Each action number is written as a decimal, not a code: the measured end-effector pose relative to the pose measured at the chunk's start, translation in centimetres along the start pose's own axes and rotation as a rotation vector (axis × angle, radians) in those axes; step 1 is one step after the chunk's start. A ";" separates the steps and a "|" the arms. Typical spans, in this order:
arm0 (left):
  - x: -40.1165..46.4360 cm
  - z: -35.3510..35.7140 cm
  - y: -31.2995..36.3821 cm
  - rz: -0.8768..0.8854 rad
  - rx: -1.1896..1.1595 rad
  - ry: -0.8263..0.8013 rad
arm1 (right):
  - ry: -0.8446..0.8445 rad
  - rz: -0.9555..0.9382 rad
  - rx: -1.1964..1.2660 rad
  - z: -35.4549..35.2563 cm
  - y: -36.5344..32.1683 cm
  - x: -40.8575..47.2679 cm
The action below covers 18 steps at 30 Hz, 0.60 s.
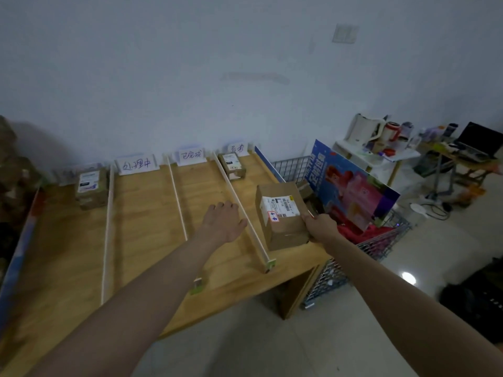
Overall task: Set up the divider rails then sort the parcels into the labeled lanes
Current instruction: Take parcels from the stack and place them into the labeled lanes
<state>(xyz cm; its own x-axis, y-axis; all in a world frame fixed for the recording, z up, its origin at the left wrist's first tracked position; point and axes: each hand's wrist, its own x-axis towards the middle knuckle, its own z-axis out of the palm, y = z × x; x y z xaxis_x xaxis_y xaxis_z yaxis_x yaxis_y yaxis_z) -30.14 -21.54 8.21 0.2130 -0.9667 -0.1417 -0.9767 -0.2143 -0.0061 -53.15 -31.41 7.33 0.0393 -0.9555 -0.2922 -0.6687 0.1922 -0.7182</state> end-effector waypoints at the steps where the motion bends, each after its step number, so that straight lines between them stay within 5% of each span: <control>1: 0.8 -0.1 0.4 -0.002 0.007 0.001 | -0.001 0.000 -0.010 -0.2 0.1 1.1; 18: 20.1 0.5 0.1 -0.107 -0.051 -0.053 | -0.057 -0.012 -0.027 2.4 -4.6 21.5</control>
<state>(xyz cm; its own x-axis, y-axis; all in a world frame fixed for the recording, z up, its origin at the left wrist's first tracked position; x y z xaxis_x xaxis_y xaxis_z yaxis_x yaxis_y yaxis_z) -26.01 -40.91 4.85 0.3130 -0.9294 -0.1954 -0.9457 -0.3240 0.0265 -47.49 -52.31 2.81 0.0892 -0.9433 -0.3198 -0.6878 0.1739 -0.7047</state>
